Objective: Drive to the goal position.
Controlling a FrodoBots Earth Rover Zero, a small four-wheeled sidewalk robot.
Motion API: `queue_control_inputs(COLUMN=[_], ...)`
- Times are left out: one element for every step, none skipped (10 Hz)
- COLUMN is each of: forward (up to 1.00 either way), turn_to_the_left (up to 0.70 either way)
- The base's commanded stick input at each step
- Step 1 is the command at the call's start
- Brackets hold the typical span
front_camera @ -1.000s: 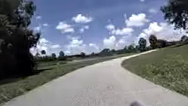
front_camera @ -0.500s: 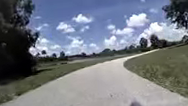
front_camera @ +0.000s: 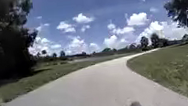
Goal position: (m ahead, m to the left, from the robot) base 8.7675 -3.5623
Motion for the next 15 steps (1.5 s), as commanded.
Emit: queue_control_inputs(forward=[0.70,0.70,0.70,0.70,0.70,0.70,0.70,0.70,0.70,0.70,0.70,0.70,0.70,0.70,0.70], turn_to_the_left=[0.00,0.00,0.00,0.00,0.00,0.00,0.00,0.00,0.00,0.00,0.00,0.00,0.00,0.00,0.00])
